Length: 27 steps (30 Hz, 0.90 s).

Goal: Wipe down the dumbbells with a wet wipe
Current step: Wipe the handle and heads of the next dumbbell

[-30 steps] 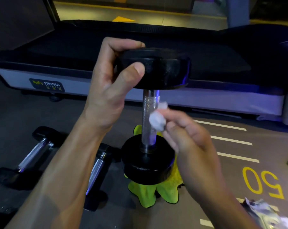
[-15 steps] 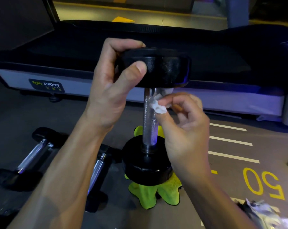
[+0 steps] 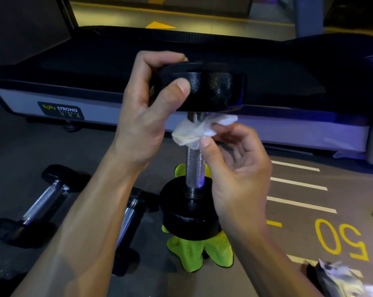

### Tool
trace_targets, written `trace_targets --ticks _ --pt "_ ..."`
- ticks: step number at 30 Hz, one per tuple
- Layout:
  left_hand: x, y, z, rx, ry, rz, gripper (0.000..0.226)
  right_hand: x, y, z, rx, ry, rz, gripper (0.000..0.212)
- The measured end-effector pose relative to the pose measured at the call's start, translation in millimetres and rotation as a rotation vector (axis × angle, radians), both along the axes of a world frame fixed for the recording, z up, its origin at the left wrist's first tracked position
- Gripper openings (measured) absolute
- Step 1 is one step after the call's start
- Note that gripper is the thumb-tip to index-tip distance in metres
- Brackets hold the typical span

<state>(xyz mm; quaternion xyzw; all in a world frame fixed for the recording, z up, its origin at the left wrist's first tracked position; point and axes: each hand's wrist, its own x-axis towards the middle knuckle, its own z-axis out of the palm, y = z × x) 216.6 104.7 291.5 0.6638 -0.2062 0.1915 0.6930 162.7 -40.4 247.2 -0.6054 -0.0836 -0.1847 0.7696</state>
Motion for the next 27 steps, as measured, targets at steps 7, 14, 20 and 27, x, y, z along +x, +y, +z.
trace_targets --ticks 7,14,20,27 --pt "2 -1 1 0.048 -0.006 0.02 0.03 25 11 6 0.033 0.047 -0.088 0.018" --pt "0 3 -1 0.033 -0.01 0.028 0.031 40 0 10 0.031 0.214 0.306 0.027" --pt "-3 4 -1 0.039 -0.037 0.027 0.034 29 -17 -11 -0.332 0.339 0.399 0.051" --pt "-3 0 -1 0.027 -0.011 0.048 0.032 -3 -41 -27 -0.6 0.24 0.374 0.023"
